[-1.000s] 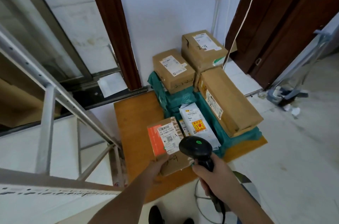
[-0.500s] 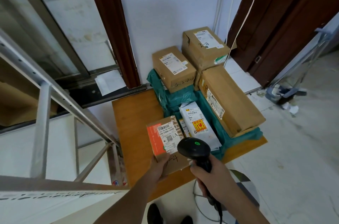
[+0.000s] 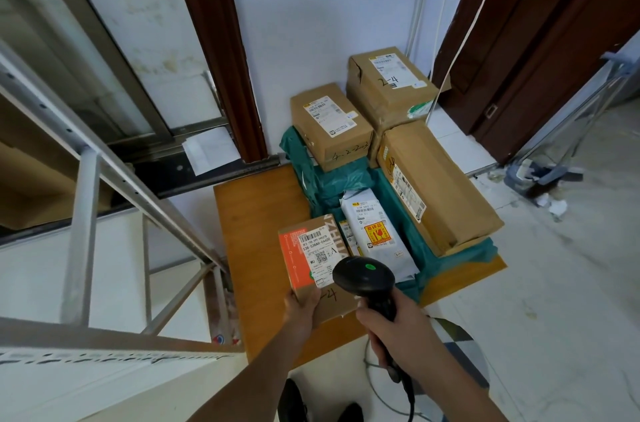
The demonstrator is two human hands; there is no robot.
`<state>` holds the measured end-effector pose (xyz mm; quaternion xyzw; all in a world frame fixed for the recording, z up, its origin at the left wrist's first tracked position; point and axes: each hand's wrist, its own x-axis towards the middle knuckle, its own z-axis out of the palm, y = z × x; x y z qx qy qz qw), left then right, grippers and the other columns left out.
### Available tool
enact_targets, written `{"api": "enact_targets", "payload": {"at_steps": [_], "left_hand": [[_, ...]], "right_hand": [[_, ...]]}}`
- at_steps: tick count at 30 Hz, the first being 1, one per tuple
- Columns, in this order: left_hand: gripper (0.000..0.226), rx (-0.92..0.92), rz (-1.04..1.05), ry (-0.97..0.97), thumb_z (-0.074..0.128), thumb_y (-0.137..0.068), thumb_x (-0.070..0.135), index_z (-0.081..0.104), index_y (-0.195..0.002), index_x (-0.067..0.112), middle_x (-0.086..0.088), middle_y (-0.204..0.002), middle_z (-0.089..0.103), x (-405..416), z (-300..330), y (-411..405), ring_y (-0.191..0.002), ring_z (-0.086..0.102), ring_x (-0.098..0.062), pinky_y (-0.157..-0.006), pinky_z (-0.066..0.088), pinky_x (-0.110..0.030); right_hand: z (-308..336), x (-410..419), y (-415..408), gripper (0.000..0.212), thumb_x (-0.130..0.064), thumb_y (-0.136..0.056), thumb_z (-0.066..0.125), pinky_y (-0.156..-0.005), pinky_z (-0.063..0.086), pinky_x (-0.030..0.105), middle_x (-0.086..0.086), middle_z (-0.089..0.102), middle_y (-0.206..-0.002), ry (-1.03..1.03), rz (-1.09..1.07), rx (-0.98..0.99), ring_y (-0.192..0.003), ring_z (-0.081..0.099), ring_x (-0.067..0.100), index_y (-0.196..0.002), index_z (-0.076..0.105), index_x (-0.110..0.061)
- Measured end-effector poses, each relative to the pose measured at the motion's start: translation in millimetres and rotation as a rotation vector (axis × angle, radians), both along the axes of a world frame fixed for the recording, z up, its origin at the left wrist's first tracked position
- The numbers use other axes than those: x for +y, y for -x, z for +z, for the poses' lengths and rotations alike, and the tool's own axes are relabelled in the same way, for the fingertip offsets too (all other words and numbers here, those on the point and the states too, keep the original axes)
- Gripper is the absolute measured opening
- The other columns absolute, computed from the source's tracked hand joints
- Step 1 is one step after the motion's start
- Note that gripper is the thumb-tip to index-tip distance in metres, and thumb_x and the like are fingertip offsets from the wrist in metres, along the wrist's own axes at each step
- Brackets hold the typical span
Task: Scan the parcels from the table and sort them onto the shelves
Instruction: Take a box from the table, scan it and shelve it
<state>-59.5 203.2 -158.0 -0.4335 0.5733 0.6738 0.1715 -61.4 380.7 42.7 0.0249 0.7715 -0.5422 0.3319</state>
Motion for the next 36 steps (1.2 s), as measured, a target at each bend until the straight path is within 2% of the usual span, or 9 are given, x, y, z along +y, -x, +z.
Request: {"api": "enact_targets", "payload": {"at_steps": [3, 9, 15, 19, 22, 27, 30, 33, 36], "left_hand": [[0.08, 0.004, 0.027, -0.012, 0.071, -0.094, 0.041, 0.023, -0.155, 0.02, -0.002, -0.126, 0.052, -2, -1, -1, -0.118, 0.058, -0.03, -0.078, 0.062, -0.044], [0.067, 0.027, 0.028, 0.042, 0.072, -0.093, 0.043, 0.04, -0.149, 0.024, 0.0, -0.122, 0.062, 2, -5, -9, -0.115, 0.063, -0.028, -0.084, 0.064, -0.046], [0.057, 0.072, 0.055, -0.005, 0.072, -0.094, 0.036, 0.041, -0.141, 0.028, 0.003, -0.121, 0.063, 6, 2, -17, -0.104, 0.065, -0.018, -0.071, 0.061, -0.032], [0.075, 0.076, 0.033, 0.035, 0.075, -0.09, 0.043, 0.035, -0.151, 0.026, 0.002, -0.131, 0.061, 10, -3, -22, -0.117, 0.063, -0.024, -0.095, 0.059, -0.049], [0.081, 0.082, 0.012, 0.051, 0.076, -0.089, 0.044, 0.031, -0.154, 0.028, 0.0, -0.137, 0.059, 11, -7, -27, -0.121, 0.062, -0.026, -0.1, 0.057, -0.054], [0.074, 0.102, -0.039, 0.075, 0.07, -0.096, 0.038, 0.025, -0.155, 0.03, 0.0, -0.143, 0.053, 17, 7, -37, -0.127, 0.057, -0.025, -0.108, 0.051, -0.051], [0.076, 0.116, -0.032, 0.061, 0.07, -0.097, 0.031, 0.022, -0.156, 0.027, -0.003, -0.146, 0.051, 19, 12, -39, -0.128, 0.055, -0.025, -0.109, 0.05, -0.049], [0.075, 0.125, -0.066, 0.084, 0.066, -0.1, 0.029, 0.018, -0.158, 0.024, 0.001, -0.142, 0.048, 21, 20, -42, -0.126, 0.05, -0.02, -0.1, 0.047, -0.035], [0.078, 0.129, -0.074, 0.102, 0.066, -0.1, 0.029, 0.016, -0.16, 0.026, 0.001, -0.145, 0.048, 22, 16, -43, -0.127, 0.05, -0.021, -0.102, 0.046, -0.037]], "right_hand": [[-3, 3, -1, 0.006, -0.016, -0.095, 0.063, -0.046, 0.048, 0.027, 0.009, 0.055, -0.057, 0.001, 0.001, -0.005, -0.043, 0.049, 0.018, -0.098, 0.058, -0.014], [-11, 10, -2, 0.006, -0.015, -0.094, 0.063, -0.045, 0.047, 0.027, 0.01, 0.056, -0.057, -0.003, 0.0, -0.001, -0.041, 0.049, 0.018, -0.093, 0.058, -0.012], [-25, -2, 8, 0.004, -0.014, -0.096, 0.061, -0.048, 0.05, 0.027, 0.005, 0.055, -0.055, -0.041, -0.03, 0.067, -0.042, 0.052, 0.015, -0.097, 0.057, -0.015], [-34, -21, 22, 0.003, -0.014, -0.095, 0.061, -0.051, 0.051, 0.026, 0.004, 0.055, -0.058, -0.062, -0.064, 0.126, -0.044, 0.054, 0.011, -0.093, 0.059, -0.015], [-39, -30, 28, 0.003, -0.011, -0.094, 0.06, -0.048, 0.049, 0.026, 0.007, 0.053, -0.06, -0.028, -0.079, 0.093, -0.044, 0.052, 0.012, -0.094, 0.058, -0.008], [-51, -36, 29, 0.01, -0.013, -0.093, 0.06, -0.053, 0.048, 0.031, 0.003, 0.055, -0.06, -0.07, -0.029, 0.106, -0.048, 0.054, 0.014, -0.098, 0.058, -0.022], [-59, -38, 29, 0.007, -0.014, -0.092, 0.061, -0.059, 0.05, 0.034, 0.002, 0.057, -0.063, -0.119, -0.01, 0.116, -0.054, 0.057, 0.016, -0.096, 0.059, -0.019], [-63, -39, 31, 0.003, -0.015, -0.092, 0.061, -0.063, 0.051, 0.035, 0.0, 0.057, -0.064, -0.143, -0.017, 0.143, -0.058, 0.058, 0.017, -0.091, 0.059, -0.018], [-63, -41, 30, 0.005, -0.017, -0.092, 0.061, -0.062, 0.052, 0.036, 0.002, 0.057, -0.063, -0.16, -0.01, 0.125, -0.058, 0.057, 0.018, -0.087, 0.059, -0.015]]}}
